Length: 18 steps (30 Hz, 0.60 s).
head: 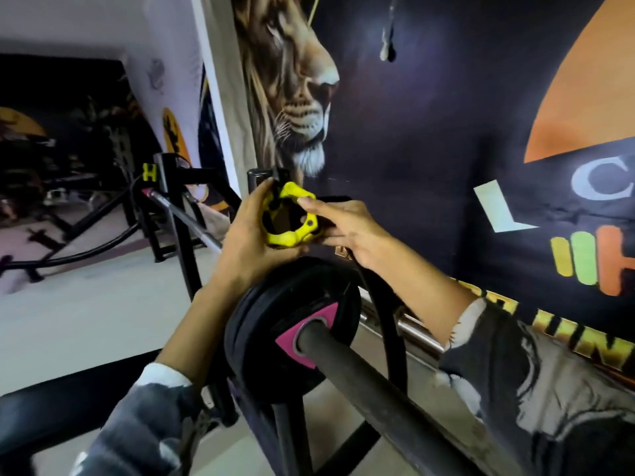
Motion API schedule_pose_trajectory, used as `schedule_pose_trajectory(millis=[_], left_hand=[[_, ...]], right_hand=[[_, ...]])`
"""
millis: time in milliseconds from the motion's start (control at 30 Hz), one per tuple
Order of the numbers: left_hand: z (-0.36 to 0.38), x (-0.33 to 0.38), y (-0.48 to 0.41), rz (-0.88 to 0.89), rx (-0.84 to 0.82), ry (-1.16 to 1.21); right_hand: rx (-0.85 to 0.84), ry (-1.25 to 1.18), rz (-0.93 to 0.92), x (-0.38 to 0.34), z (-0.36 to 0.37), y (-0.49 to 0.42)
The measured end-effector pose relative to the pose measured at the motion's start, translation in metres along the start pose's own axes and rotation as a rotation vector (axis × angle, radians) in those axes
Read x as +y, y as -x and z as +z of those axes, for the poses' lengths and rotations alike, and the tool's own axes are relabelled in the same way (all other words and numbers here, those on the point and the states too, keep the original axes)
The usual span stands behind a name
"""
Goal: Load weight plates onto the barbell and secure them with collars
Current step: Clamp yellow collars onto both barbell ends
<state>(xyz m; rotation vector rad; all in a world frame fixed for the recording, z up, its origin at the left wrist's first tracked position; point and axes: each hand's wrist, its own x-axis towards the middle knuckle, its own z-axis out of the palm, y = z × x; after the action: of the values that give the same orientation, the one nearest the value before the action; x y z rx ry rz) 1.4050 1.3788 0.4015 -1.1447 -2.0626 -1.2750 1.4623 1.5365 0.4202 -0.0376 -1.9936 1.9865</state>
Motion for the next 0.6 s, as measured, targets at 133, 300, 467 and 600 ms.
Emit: schedule_pose_trajectory(millis=[133, 300, 467, 600], left_hand=[[0.032, 0.042, 0.021, -0.176, 0.205, 0.287], [0.072, 0.104, 0.061, -0.492, 0.22, 0.496], [0.101, 0.176, 0.113, -0.613, 0.336, 0.447], [0.113, 0.234, 0.16, -0.679, 0.432, 0.35]], right_hand=[[-0.114, -0.028, -0.042, -0.002, -0.051, 0.022], [-0.311, -0.069, -0.05, 0.01, -0.108, 0.062], [-0.431, -0.181, 0.039, 0.03, -0.147, 0.123], [-0.494, -0.216, 0.031, 0.039, -0.163, 0.185]])
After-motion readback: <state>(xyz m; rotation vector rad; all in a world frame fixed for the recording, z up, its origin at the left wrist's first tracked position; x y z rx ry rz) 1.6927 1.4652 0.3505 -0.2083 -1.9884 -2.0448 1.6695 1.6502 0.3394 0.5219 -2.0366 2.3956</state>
